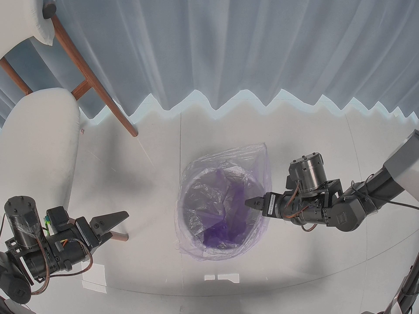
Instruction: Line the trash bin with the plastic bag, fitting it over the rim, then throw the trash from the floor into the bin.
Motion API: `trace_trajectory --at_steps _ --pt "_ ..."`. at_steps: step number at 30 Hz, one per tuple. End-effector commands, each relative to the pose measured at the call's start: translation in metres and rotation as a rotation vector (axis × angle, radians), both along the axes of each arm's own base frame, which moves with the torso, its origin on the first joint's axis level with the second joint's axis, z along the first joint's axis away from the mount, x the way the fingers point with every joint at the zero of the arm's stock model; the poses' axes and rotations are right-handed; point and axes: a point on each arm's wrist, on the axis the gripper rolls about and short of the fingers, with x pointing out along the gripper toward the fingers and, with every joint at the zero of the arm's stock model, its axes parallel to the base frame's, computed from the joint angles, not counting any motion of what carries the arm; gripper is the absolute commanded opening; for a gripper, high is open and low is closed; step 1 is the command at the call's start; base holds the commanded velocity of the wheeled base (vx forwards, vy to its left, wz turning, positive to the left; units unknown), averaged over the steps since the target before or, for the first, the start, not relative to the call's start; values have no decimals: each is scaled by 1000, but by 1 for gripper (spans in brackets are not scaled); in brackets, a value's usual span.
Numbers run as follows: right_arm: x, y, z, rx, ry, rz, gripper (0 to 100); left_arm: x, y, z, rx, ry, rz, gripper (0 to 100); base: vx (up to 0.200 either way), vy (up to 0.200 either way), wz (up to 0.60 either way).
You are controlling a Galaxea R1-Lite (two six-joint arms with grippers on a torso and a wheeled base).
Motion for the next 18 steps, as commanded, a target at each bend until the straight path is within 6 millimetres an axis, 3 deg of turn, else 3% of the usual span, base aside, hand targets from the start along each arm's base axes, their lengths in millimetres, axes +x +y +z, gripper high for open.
trace_trajectory --at_steps 1,2,3,8,15,18 --pt "1 4 -7 -10 15 6 100 -4 2 -1 4 -3 4 100 0 0 0" --pt "2 5 -7 -9 12 4 100 -4 2 -1 4 -4 2 100 0 0 0" --pt "4 5 -8 -9 9 2 0 -5 2 -1 5 -2 2 100 0 0 0" --pt "6 5 -15 -24 26 -3 0 -5 3 -2 6 1 2 100 0 0 0" --pt "4 2 -7 -20 5 -15 0 -6 3 -2 7 3 2 100 0 0 0" --pt "2 -19 -5 -31 13 -65 0 -5 3 -2 6 2 2 100 0 0 0"
